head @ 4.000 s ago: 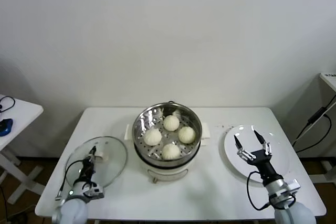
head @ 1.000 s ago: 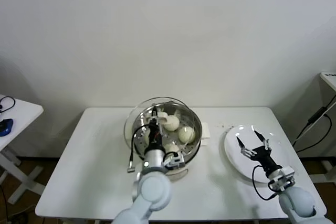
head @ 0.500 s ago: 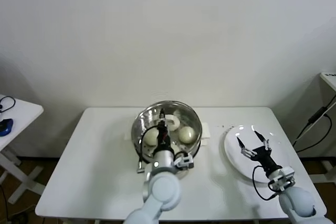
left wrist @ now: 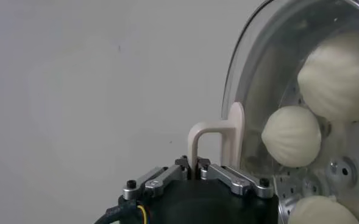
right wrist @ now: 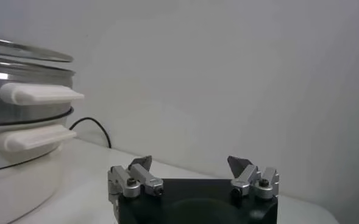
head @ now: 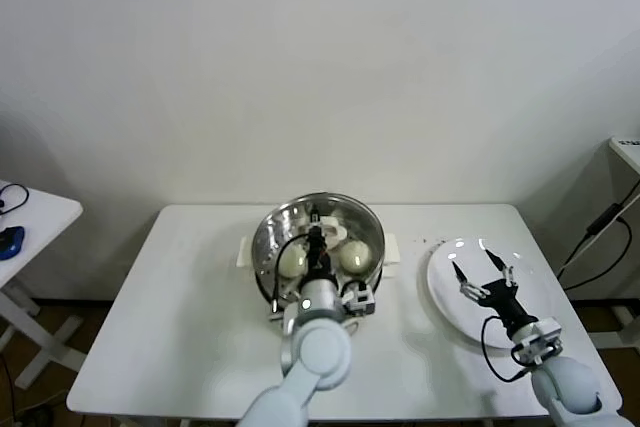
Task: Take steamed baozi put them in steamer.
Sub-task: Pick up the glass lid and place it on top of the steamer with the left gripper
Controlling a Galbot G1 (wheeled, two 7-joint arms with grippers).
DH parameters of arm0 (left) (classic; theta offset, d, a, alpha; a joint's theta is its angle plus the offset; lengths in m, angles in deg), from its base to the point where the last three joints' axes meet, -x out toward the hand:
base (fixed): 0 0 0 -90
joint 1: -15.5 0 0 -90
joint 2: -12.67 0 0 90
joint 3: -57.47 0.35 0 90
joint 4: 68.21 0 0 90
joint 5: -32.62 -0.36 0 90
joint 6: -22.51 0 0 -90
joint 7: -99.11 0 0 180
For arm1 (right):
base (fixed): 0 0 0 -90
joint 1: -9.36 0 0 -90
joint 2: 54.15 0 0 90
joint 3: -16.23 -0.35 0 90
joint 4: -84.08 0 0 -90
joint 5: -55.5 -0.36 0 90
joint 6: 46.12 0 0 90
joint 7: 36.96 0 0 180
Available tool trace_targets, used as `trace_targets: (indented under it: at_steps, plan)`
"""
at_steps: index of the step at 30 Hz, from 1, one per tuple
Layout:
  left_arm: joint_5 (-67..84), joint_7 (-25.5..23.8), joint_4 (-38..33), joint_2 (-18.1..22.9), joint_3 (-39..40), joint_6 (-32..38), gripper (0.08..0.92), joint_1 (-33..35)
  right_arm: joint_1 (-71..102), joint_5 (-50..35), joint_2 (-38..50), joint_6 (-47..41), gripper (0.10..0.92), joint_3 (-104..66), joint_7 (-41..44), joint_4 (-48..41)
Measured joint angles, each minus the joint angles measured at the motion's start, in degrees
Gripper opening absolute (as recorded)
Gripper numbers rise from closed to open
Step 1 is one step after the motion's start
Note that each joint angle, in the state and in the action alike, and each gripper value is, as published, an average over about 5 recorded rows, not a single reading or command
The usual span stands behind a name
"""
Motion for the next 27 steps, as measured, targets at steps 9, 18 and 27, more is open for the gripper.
trace_targets:
  at_steps: [9,18,27]
  plan:
    - [-0.12,-0.95,0.2,-0.46,-0.09,0.04,0.155,-0.12,-0.9,0.01,0.47,-0.14,0.823,0.61,0.02,-0.27]
    - [-0.14,-1.22,0.96,-0.7,-0.11,0.03,0.155,-0.94,-1.04,-0.01,0.57,-0.13,0.823,0.74,0.1,-0.37]
    - [-0.14,-1.34,1.48,-0.75,0.02,0.01,0.156,-1.25,-1.1,-0.03,0.57,-0.13,0.823,0.67,0.18,-0.17]
